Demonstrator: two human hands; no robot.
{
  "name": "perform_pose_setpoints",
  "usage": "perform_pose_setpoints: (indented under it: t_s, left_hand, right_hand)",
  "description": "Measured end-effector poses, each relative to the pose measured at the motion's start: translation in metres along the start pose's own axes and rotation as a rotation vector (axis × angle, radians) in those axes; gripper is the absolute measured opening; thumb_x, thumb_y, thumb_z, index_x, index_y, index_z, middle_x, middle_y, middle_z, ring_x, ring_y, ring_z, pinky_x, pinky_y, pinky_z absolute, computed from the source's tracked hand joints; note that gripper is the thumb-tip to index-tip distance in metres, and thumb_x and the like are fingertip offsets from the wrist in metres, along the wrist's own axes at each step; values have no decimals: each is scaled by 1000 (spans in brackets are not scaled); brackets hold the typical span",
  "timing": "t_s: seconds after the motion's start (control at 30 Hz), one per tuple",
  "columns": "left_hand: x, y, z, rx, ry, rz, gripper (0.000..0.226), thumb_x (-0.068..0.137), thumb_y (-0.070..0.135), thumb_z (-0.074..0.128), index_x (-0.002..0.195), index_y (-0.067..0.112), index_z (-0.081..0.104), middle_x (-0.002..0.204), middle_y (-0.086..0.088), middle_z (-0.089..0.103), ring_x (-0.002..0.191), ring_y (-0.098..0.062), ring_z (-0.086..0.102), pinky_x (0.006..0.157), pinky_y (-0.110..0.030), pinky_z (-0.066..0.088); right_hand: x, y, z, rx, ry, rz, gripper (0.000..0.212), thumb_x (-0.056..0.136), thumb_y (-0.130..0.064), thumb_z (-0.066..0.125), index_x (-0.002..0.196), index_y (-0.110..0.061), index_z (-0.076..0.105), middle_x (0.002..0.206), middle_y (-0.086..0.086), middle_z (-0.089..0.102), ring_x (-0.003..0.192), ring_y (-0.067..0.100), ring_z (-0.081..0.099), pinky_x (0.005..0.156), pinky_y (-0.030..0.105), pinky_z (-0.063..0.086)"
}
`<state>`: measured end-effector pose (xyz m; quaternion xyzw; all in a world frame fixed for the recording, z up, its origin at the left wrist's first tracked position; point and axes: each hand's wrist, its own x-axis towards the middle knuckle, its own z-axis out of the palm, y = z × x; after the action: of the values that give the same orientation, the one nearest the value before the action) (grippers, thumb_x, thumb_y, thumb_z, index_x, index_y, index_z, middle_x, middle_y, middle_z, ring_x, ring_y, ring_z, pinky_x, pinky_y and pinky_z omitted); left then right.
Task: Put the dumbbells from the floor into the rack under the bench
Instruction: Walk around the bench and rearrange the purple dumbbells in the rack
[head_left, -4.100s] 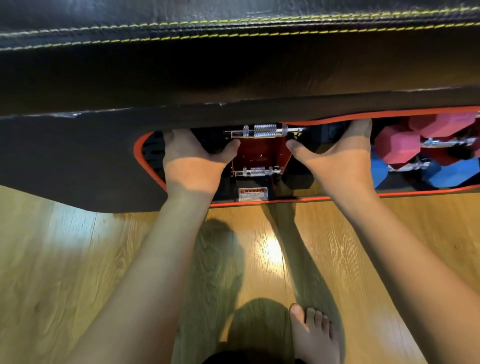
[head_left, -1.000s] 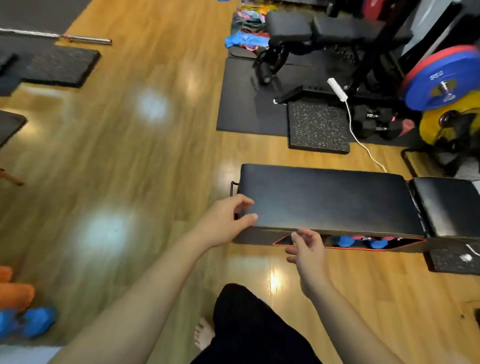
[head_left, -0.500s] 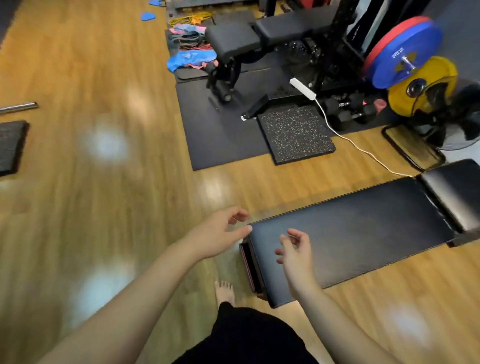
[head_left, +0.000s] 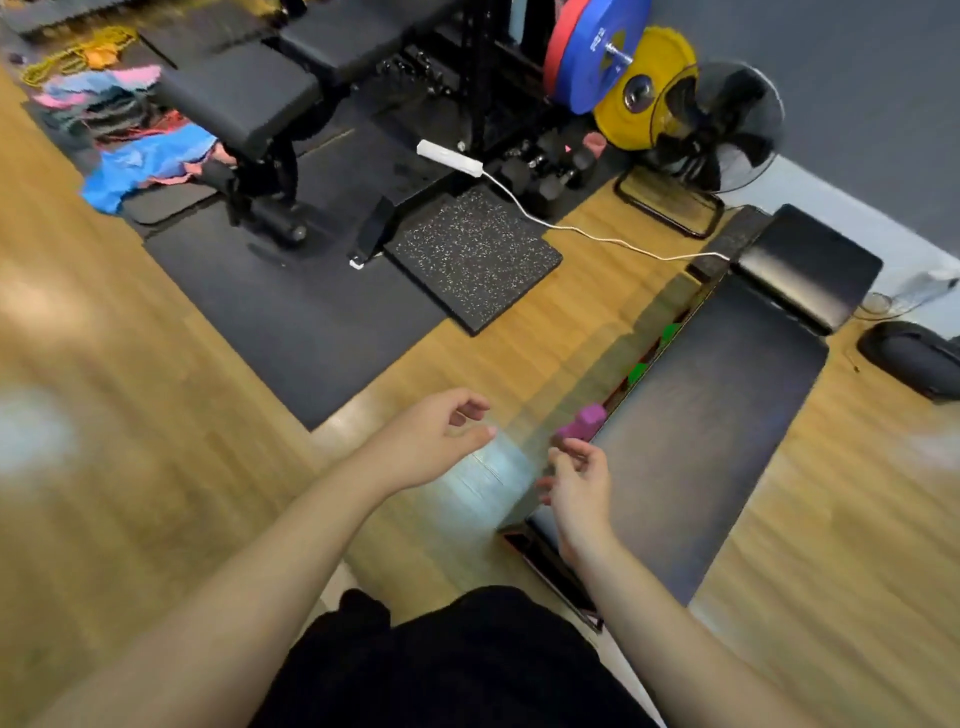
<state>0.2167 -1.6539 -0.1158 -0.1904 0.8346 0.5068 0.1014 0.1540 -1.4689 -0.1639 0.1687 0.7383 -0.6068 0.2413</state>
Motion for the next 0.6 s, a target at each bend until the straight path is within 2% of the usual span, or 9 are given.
perform_pose_setpoints:
  t_s: [0.1,0.23,0.5,0.6]
  left_hand:
    - [18,-7,-51,112,-154,57,36,86,56,58,118,40,57,114,25,60,109,4,55,90,-26,47]
    - [62,-4,-95,153,-296,142,31,89,48,61,117,35,59,113,22,61,106,1,56,87,-25,46]
    - [182,17,-112,248,-562,277,30,91,39,63,118,27,61,110,14,64,102,-7,60,79,-17,45]
    - [233,35,-119,251,-606,290,29,91,39,64,117,26,62,108,14,64,101,-8,61,78,-16,44]
  right_hand:
    - [-12,-9,43,79,117,-2,19,98,-14,54,117,-16,49,108,13,55,70,20,58,56,29,43]
    - [-21,-20,82,132,263,13,23,98,-16,55,121,-16,50,115,14,58,73,16,59,62,31,46]
    - [46,-45,133,199,491,67,22,99,-22,55,121,-20,52,115,9,60,76,16,63,78,43,54]
    - [86,-73,143,254,515,124,21,99,-22,55,120,-20,52,115,9,60,76,17,62,77,41,52]
